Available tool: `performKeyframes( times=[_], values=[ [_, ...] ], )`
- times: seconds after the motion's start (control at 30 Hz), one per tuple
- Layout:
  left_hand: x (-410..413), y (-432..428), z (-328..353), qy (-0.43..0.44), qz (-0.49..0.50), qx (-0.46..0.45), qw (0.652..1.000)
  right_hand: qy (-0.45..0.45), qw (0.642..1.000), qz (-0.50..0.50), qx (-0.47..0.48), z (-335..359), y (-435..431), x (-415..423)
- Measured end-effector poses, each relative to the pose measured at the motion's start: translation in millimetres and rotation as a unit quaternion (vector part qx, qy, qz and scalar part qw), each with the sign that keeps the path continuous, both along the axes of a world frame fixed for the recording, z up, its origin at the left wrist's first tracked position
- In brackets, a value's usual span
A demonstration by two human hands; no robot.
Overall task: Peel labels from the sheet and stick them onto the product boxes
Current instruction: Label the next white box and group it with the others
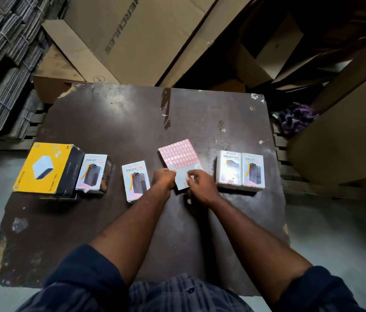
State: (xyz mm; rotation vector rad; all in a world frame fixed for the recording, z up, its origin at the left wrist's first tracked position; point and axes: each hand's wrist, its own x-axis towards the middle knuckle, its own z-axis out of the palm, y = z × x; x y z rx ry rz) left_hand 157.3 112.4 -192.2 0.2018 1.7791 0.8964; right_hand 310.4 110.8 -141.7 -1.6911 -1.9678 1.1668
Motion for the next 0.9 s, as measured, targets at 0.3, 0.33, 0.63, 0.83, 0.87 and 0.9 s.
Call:
performKeyframes(
  times=[0.3,0.33,0.63,0.83,0.87,0.9],
  values=[
    [18.9,-17.8,105.4,-0.118,0.028,0.077,0.990,0.073,0.990,-0.017,0.121,29.9,23.8,-5.8],
    [17.6,-18.6,108.3,-0.122,0.030,0.086,0.988,0.076,0.988,-0.011,0.131,34.0,24.7,-7.6],
    [1.7,-32.1,129.8,-0.052,0.021,0.153,0.987,0.105,0.977,0.041,0.179,60.8,15.5,-22.7],
    [-4.7,-43.7,141.9,-0.030,0.021,0.163,0.986,0.094,0.970,0.048,0.219,74.2,3.2,-27.0],
    [-5.9,-44.5,143.3,-0.028,0.016,0.170,0.985,0.098,0.969,0.044,0.224,76.8,2.0,-27.5],
    [-6.4,-45.3,145.9,-0.028,0.009,0.177,0.984,0.100,0.967,0.042,0.229,79.1,1.2,-27.8]
  ],
)
